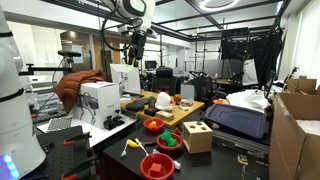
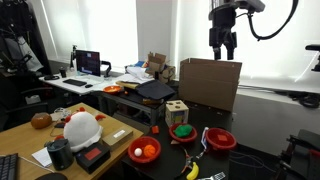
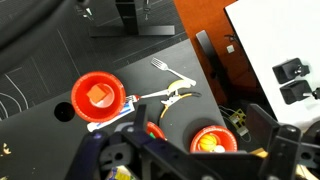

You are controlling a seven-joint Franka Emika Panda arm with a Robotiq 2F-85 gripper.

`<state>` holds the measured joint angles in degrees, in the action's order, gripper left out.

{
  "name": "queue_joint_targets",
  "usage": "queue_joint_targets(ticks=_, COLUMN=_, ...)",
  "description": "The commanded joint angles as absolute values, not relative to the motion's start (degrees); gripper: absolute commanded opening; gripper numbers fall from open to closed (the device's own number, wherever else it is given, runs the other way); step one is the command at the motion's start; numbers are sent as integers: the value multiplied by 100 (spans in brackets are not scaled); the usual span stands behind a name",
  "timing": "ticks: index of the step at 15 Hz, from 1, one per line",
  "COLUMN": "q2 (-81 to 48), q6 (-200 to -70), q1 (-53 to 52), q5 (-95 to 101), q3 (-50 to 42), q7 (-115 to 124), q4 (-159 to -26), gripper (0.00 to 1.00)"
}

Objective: Put the fork inside the red bowl

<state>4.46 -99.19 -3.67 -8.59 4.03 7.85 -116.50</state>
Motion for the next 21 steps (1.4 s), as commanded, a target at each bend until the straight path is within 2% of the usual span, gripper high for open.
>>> queue_joint_targets(ticks=1, q2=-642, q6=-10150, q1=-378, q5=-1169, q3=395, q7=658, q4=-10857, gripper=100)
queue_joint_targets(ticks=10, q2=-2335, q6=-10325, q1=-446, q5=-1021, q3=442, q7=485, q4=-9651, gripper=100)
queue_joint_targets(ticks=21, q2=-3462, q6=-10841, q1=-912, q5=-232, q3=515, q7=194, q4=-9248, gripper=100)
